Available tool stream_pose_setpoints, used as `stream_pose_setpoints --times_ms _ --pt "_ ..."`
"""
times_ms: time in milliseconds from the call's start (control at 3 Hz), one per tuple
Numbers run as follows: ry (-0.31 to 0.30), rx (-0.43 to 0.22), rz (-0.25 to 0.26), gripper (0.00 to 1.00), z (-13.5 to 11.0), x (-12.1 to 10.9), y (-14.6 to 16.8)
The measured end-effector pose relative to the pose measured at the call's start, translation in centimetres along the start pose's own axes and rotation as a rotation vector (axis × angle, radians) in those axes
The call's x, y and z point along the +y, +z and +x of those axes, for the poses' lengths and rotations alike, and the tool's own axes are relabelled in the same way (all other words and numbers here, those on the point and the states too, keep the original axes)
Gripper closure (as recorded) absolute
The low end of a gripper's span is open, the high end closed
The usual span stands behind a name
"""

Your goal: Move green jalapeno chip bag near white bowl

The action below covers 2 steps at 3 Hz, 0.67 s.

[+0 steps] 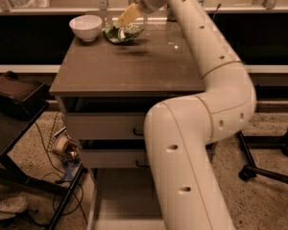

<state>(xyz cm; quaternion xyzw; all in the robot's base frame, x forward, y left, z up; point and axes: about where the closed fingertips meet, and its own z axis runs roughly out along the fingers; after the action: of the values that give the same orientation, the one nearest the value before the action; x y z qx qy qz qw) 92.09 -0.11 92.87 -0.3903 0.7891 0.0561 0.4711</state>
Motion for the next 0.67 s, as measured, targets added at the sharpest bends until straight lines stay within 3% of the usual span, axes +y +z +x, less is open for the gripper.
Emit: stream_pose_setpoints --times_ms 667 --pt "0.279 -0.152 0.283 0.00 1.6 -12.9 -10.8"
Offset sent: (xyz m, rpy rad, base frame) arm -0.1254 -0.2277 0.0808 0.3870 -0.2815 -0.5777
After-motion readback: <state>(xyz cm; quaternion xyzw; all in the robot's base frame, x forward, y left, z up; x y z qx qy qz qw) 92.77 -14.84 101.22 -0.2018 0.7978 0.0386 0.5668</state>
